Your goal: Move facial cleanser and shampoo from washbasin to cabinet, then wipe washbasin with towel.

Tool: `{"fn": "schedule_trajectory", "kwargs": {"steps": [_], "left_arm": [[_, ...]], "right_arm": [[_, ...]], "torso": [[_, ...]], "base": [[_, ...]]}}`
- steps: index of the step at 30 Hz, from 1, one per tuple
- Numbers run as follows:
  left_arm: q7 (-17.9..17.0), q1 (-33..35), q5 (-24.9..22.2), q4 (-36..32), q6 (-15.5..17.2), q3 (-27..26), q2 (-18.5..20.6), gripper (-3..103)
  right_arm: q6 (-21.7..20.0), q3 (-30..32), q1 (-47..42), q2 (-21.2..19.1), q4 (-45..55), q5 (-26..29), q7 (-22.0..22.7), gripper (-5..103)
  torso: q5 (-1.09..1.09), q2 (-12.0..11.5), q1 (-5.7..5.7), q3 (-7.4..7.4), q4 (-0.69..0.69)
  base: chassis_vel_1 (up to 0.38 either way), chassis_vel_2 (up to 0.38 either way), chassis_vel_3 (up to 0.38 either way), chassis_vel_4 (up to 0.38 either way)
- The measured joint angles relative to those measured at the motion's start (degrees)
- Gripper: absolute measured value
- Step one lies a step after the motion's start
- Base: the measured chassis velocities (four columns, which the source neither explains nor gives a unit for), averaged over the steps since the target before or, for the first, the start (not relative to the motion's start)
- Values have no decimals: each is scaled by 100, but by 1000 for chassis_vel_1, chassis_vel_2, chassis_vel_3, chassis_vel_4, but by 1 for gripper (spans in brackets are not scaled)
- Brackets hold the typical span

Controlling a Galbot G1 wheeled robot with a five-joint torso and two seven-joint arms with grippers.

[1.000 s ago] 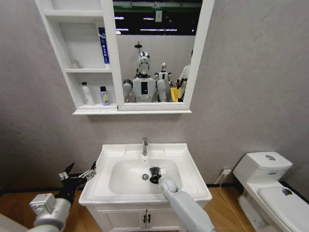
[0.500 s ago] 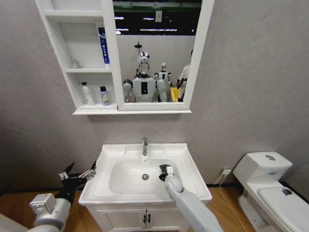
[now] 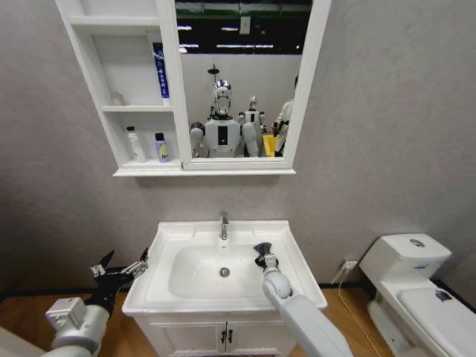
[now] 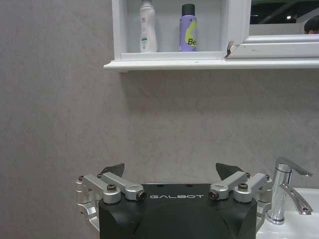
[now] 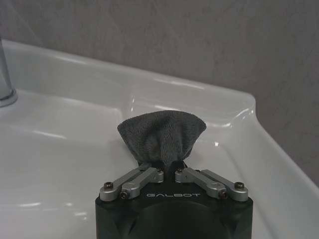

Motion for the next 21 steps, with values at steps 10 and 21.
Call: {"fn": "schedule_trajectory", "kwargs": {"steps": [10, 21], "left_arm": [[0, 0, 0, 0, 0, 0, 0, 100], [0, 0, 0, 0, 0, 0, 0, 100]], "right_arm": [[712, 483, 713, 20, -494, -694, -616, 5], [945, 688, 1163, -57, -1450, -767, -1436, 28]], "torso": [[0, 0, 0, 0, 3], [1, 0, 1, 1, 3]], "base": [[0, 0, 0, 0], [0, 0, 0, 0]]}}
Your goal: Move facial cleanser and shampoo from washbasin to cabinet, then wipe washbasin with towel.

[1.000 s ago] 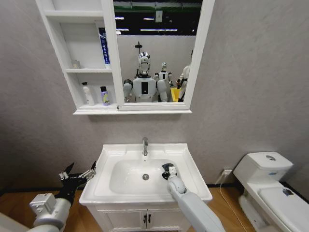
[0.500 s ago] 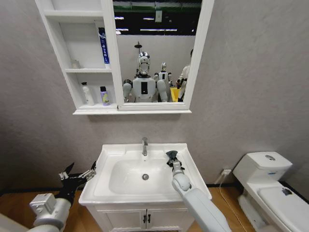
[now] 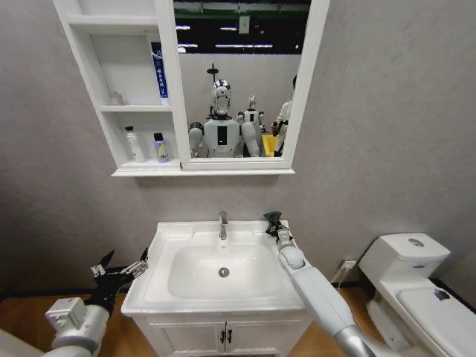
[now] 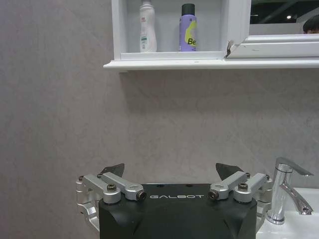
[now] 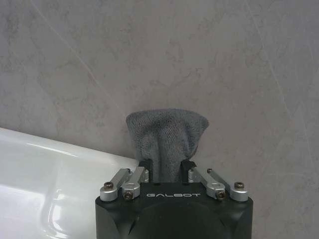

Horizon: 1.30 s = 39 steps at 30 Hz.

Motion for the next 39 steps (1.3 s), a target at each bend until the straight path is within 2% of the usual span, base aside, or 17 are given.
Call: {"fn": "schedule_trajectory", "kwargs": {"steps": [1, 3, 4, 6, 7, 9, 10, 12, 13, 17, 19, 21, 25, 28, 32, 39], "left_arm": [[0, 0, 0, 0, 0, 0, 0, 100], [0, 0, 0, 0, 0, 0, 0, 100], [0, 0, 0, 0, 0, 0, 0, 100], [0, 0, 0, 0, 0, 0, 0, 100], [0, 0, 0, 0, 0, 0, 0, 100], [0, 0, 0, 0, 0, 0, 0, 100], [0, 0, 0, 0, 0, 0, 0, 100], [0, 0, 0, 0, 0, 0, 0, 100], [0, 0, 0, 0, 0, 0, 0, 100], [0, 0, 0, 0, 0, 0, 0, 100], [0, 0, 0, 0, 0, 0, 0, 100], [0, 0, 0, 0, 0, 0, 0, 100], [0, 0, 0, 0, 0, 0, 0, 100], [0, 0, 0, 0, 0, -1, 0, 100], [0, 0, 0, 0, 0, 0, 0, 100], [1, 0, 0, 0, 0, 0, 0, 100]], "right_arm": [[0, 0, 0, 0, 0, 0, 0, 28], [-6, -4, 29, -26, -60, 5, -25, 39], [-6, -4, 29, -26, -60, 5, -25, 39], [-32, -25, 15, -96, -34, 28, -36, 50], [-32, -25, 15, -96, -34, 28, -36, 50], [-86, -35, -52, -136, 50, 70, -5, 61], [-86, -35, -52, -136, 50, 70, -5, 61], [-90, -25, -88, -140, 60, 46, 28, 72], [-90, -25, -88, -140, 60, 46, 28, 72], [-70, 29, -154, -215, 115, -57, 61, 93], [-66, 36, -174, -273, 171, -63, 66, 93], [-66, 58, -276, -487, 447, -57, 108, 99], [-122, 109, -515, -765, 929, 12, 199, 100], [-404, 228, -1109, -1170, 1808, 451, 354, 100], [-457, 345, -1363, -1266, 2120, 548, 403, 100], [-576, 1002, -2633, -1515, 3937, 1110, 902, 100]], "torso": [[0, 0, 0, 0, 0], [0, 0, 0, 0, 0], [0, 0, 0, 0, 0], [-1, 0, 0, 0, 0], [-1, 0, 0, 0, 0], [0, 0, 0, 0, -1], [0, 0, 0, 0, -1], [0, 0, 0, -1, 0], [0, 0, 0, -1, 0], [1, 0, 0, 0, 0], [1, 0, 0, 0, 0], [1, 0, 0, 0, 0], [0, 0, 0, -1, 0], [0, 0, -1, -1, -3], [1, 1, -1, -2, -2], [0, 1, -1, -2, 0]], "base": [[0, 0, 0, 0], [0, 0, 0, 0], [0, 0, 0, 0], [0, 0, 0, 0], [0, 0, 0, 0], [0, 0, 0, 0], [0, 0, 0, 0], [0, 0, 0, 0], [0, 0, 0, 0], [0, 0, 0, 0], [0, 0, 0, 0], [0, 0, 0, 0], [0, 0, 0, 0], [0, 0, 0, 0], [0, 0, 0, 0], [0, 0, 0, 0]]}}
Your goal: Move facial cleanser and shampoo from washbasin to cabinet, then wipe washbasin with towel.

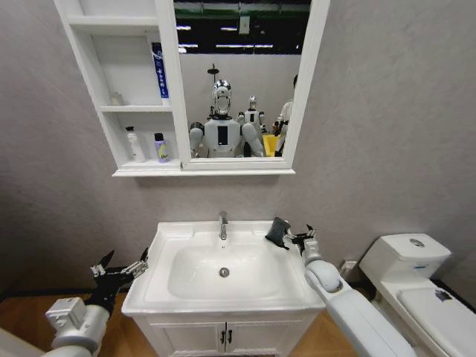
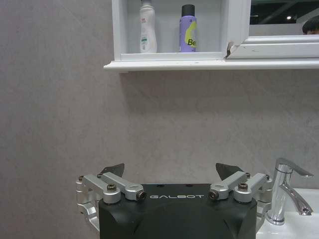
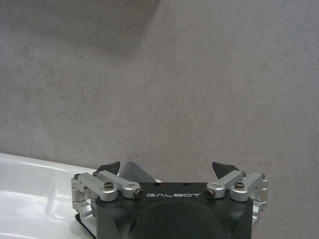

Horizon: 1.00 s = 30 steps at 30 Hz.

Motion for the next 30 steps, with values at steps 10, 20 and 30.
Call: {"fn": "schedule_trajectory", "kwargs": {"steps": [10, 20, 30], "left_arm": [[0, 0, 0, 0, 0, 0, 0, 100], [0, 0, 1, 0, 0, 0, 0, 100], [0, 0, 0, 1, 0, 0, 0, 100]], "right_arm": [[176, 716, -1779, 459, 1617, -460, 228, 100], [561, 963, -3283, 1481, 2511, -1967, 190, 100], [470, 924, -3473, 1591, 2794, -2012, 203, 100]], "torso": [[-1, 0, 0, 1, 0], [-1, 0, 0, 1, -1], [0, -1, 2, 2, 0]], "base": [[0, 0, 0, 0], [0, 0, 0, 0], [88, -88, -75, 88]]}}
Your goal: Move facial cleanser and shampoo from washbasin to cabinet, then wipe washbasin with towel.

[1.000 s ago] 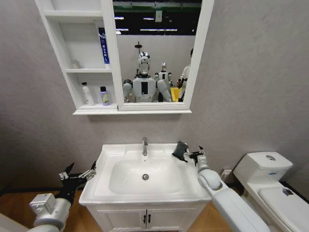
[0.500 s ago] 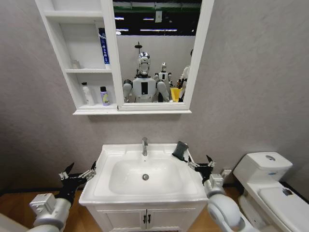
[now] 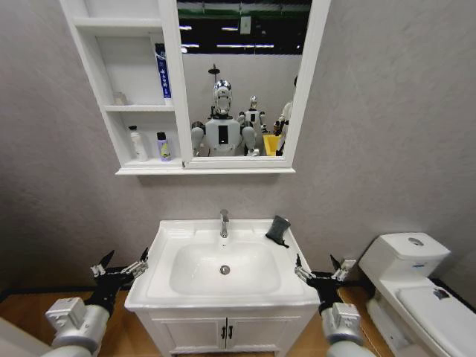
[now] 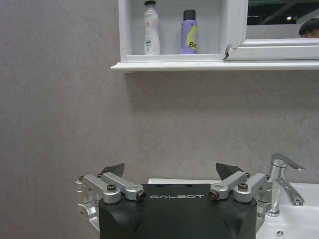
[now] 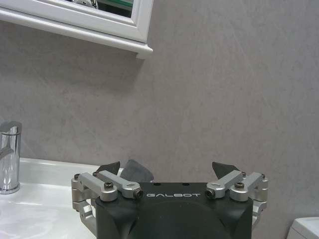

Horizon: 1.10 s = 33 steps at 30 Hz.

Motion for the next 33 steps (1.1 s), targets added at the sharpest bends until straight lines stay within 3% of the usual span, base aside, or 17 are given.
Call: {"fn": "schedule_trajectory", "kwargs": {"steps": [6, 8, 9, 16, 19, 20, 21, 23, 25, 26, 27, 33], "left_arm": [[1, 0, -1, 0, 0, 0, 0, 100], [-1, 0, 0, 1, 0, 0, 0, 100], [-1, 0, 0, 0, 0, -1, 0, 100], [0, 0, 0, 1, 0, 0, 0, 100], [1, 0, 0, 0, 0, 1, 0, 100], [-1, -1, 0, 1, 0, 0, 0, 100], [-1, 0, 0, 0, 0, 0, 0, 100], [1, 0, 0, 0, 0, 1, -1, 100], [0, -1, 0, 0, 0, 0, 0, 100], [0, 0, 0, 1, 0, 0, 0, 100], [0, 0, 0, -1, 0, -1, 0, 100], [-1, -1, 0, 0, -1, 0, 0, 100]], "right_arm": [[13, -5, 5, -35, 44, -14, 10, 100], [32, -38, 1, -47, 76, -14, 9, 100], [33, -74, 0, -52, 82, -14, 8, 100], [20, -211, -19, -76, 69, -51, -17, 100], [17, -224, -26, -118, 32, -49, -22, 100], [17, -224, -23, -152, 21, -42, -23, 100], [17, -222, -7, -187, 18, -23, -24, 100], [16, -219, 4, -211, 16, -4, -24, 100], [15, -219, 9, -223, 16, 8, -30, 100], [12, -221, 8, -234, 17, 14, -33, 100], [9, -234, 11, -242, 16, 20, -38, 100], [2, -266, 13, -260, 0, 23, -70, 100]], "torso": [[3, 0, -2, 0, -1], [-6, 1, -2, -1, 1], [3, 1, -3, -2, 0], [-4, 1, -3, -1, 0], [5, 0, -1, 0, -2], [-9, 2, -3, -1, -1], [3, 2, -5, -2, 0], [6, 1, -3, 0, -1], [3, 1, -2, 0, 0], [-11, 2, -4, -1, 0], [7, 2, -4, -1, 0], [0, 2, -3, -1, 0]], "base": [[222, -235, -200, 215], [247, -264, -261, 285], [300, -256, -286, 264], [323, -309, -301, 303], [397, -400, -367, 391], [332, -420, -356, 391], [390, -360, -356, 362], [388, -364, -379, 362], [386, -386, -369, 352], [324, -386, -319, 345], [371, -317, -319, 345], [343, -342, -345, 334]]}}
